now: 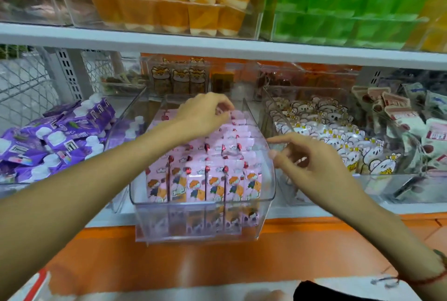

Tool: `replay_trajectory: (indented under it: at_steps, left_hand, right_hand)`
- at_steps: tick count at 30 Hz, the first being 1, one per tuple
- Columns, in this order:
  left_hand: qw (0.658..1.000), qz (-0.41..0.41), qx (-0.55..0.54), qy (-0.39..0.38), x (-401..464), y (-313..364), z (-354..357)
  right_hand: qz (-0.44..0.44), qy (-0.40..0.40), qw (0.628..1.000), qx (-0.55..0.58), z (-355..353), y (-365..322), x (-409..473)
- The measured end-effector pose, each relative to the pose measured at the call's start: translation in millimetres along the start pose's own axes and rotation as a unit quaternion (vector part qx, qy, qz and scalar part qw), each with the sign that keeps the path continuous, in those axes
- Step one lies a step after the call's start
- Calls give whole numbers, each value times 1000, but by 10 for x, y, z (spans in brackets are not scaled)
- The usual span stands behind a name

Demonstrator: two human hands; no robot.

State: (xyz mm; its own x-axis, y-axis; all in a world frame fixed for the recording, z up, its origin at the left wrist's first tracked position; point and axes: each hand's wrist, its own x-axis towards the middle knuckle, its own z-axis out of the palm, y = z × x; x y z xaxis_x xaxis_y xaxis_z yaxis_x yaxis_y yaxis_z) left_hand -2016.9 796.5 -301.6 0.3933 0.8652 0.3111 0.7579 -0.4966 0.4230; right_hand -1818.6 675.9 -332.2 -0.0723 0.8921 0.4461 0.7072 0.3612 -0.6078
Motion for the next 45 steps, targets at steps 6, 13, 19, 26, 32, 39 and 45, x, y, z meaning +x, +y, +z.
replay_trajectory:
  at_steps: [6, 13, 19, 26, 32, 39, 45]
  left_hand:
    - [997, -61, 32, -26, 667, -142, 328]
    - [994, -85, 56, -30, 929, -179, 503]
    - [990, -110, 18, 85, 937, -50, 424]
    - [918, -150, -291, 224, 393, 65, 98]
    - [818, -166, -472, 286, -424, 72, -197]
    - [794, -148, -547, 219, -1064, 255, -143]
    - [773, -132, -585, 206, -1145, 246, -176]
  right_hand:
    - [17, 5, 999, 44, 51, 0, 53]
    - [24, -7, 998, 62, 114, 52, 122]
    - [34, -2, 997, 63, 131, 54, 129]
    - [51, 1, 997, 53, 105, 0, 121]
    - [0, 91, 994, 62, 127, -285, 95]
    - [14, -57, 995, 76, 351, -690, 29]
    - [82, -88, 965, 231, 410, -726, 101]
